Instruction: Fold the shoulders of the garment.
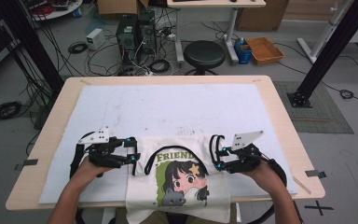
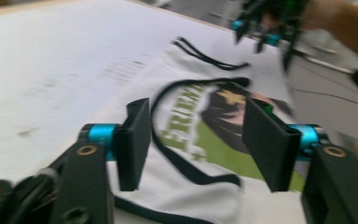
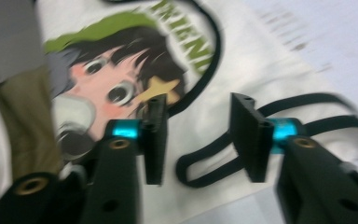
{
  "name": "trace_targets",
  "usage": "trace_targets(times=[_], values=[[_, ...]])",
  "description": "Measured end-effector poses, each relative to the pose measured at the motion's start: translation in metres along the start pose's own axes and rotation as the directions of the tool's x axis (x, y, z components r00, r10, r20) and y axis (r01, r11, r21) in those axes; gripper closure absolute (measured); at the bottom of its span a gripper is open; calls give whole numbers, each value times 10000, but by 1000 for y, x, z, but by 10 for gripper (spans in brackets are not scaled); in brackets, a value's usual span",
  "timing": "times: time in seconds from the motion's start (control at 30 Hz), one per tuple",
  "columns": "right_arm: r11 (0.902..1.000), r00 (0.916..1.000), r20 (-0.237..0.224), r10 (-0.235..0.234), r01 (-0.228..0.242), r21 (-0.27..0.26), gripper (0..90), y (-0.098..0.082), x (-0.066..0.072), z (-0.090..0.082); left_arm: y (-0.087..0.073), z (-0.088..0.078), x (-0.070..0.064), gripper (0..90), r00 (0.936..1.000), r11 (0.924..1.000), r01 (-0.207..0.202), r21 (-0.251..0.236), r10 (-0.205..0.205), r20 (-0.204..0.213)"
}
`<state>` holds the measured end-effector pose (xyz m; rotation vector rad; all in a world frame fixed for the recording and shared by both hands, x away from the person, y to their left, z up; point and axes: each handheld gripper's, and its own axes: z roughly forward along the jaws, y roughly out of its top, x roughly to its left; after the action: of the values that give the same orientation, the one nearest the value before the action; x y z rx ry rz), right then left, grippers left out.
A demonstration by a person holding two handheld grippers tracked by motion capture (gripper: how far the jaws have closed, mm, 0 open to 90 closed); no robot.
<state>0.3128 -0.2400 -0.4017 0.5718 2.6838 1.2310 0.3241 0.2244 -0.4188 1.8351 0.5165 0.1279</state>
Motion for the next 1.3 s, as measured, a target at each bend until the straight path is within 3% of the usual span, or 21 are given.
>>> trace_targets(times=[0.07,0.1,0.13,0.17,0.3,0.5,0.83,1.07,1.3], values=[[9997,9979,637,143,-131,-190,475,0,-3,0,-2,0,3,378,9967,9998,-50,182,64,-809],[9997,9921,1233,216,-196,-170,427,-1,-4,0,-3,1,4,362,9944,9997,-60,236,84,-1058],[9994,9743,2228,338,-324,-98,366,-2,-9,2,-4,2,5,316,9898,9993,27,372,27,-1428],[9994,9743,2228,338,-324,-98,366,-2,-9,2,-4,2,6,316,9864,9989,25,460,51,-1641],[9970,9526,2944,763,-762,-117,278,-10,-18,6,-5,3,7,263,9816,9981,-124,608,237,-1894],[9937,9391,3271,1051,-1122,29,218,-16,-26,6,-8,5,9,263,9858,9964,-209,818,342,-1645],[9916,9227,3648,1251,-1286,-148,216,-17,-30,-1,-7,1,12,263,9839,9981,-270,562,365,-1749],[9912,9221,3651,1278,-1317,-143,216,-18,-29,-1,-7,-3,11,263,9829,9980,-285,561,381,-1799],[9900,9242,3551,1405,-1358,-383,216,-18,-32,-1,-8,-4,12,263,9861,9987,-206,473,281,-1637]])
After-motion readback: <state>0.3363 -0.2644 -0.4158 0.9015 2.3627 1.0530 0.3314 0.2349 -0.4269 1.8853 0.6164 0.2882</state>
